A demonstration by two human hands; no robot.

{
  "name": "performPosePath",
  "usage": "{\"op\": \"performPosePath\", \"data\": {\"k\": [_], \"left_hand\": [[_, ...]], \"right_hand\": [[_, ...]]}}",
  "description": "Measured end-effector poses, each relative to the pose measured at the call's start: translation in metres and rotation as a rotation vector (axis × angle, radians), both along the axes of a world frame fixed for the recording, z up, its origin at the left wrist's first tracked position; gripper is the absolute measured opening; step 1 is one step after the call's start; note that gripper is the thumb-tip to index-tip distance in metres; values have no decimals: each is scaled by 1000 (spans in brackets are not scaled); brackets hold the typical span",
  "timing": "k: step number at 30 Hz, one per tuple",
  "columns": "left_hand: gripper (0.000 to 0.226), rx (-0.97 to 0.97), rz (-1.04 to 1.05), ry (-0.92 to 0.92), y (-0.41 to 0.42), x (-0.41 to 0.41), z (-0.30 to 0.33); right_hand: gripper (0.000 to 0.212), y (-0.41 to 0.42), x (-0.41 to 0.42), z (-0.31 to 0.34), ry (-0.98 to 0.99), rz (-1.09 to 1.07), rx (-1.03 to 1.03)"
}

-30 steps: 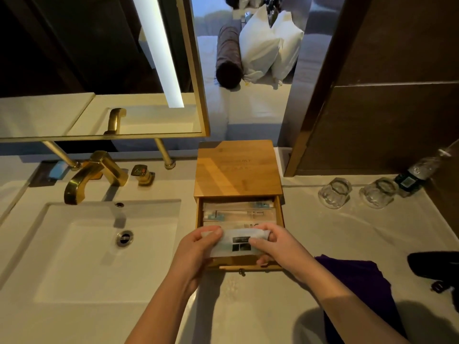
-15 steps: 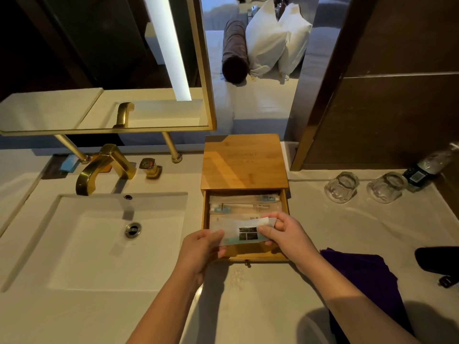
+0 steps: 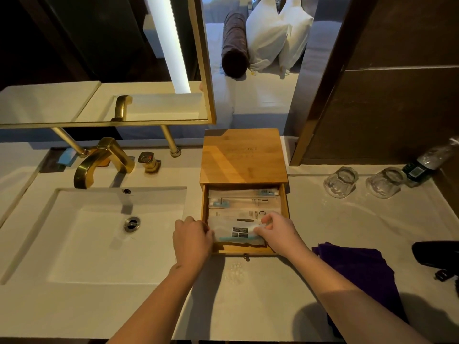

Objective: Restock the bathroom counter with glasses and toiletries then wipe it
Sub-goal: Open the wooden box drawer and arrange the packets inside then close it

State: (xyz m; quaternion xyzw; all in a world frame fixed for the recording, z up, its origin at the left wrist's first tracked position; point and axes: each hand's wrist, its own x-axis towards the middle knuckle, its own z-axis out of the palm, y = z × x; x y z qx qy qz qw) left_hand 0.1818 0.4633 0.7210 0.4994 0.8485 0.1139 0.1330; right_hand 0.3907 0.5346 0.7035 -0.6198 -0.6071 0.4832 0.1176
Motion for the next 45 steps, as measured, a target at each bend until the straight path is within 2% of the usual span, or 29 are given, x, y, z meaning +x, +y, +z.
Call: {"op": "performPosePath", "data": {"k": [3,5,17,26,30,32,35,37,38,40,42,45], "left_hand": [[25,-59,-89,164,-2,-1,-2],[27,-89,-133,211,-7,-1,-6],[22,-142,-210,242,-8,-7,-13],[21,-243,-256,209,-1,-9,-10],[31,-296,-276,128,-5,-6,0],[36,-283,-313,143,-6,-6,7],[55,-43,-375,187,4,-15,20],[68,164,-403,135,23,-22,25],[73,197,-411,92,34,-25,25],[79,113,-437,56,56,-31,17],[80,20,-492,115,72,-38,1],[85,-7,-530,153,95,-51,-16]], "right_hand": [[24,-1,-7,-5,-66,22,15],[27,-3,-9,-9,-104,48,36],[14,-18,-14,-22,-194,156,186],[15,-18,-13,-23,-161,125,180],[19,-21,-13,-14,-132,97,165],[21,-28,-7,-8,-78,55,191],[27,-49,2,-3,26,-107,297],[33,-70,3,-6,67,-243,346],[35,-81,1,-9,68,-282,361],[35,-103,-4,-15,53,-293,389],[34,-120,-11,-22,40,-263,376],[36,-136,-25,-31,43,-227,310]]}}
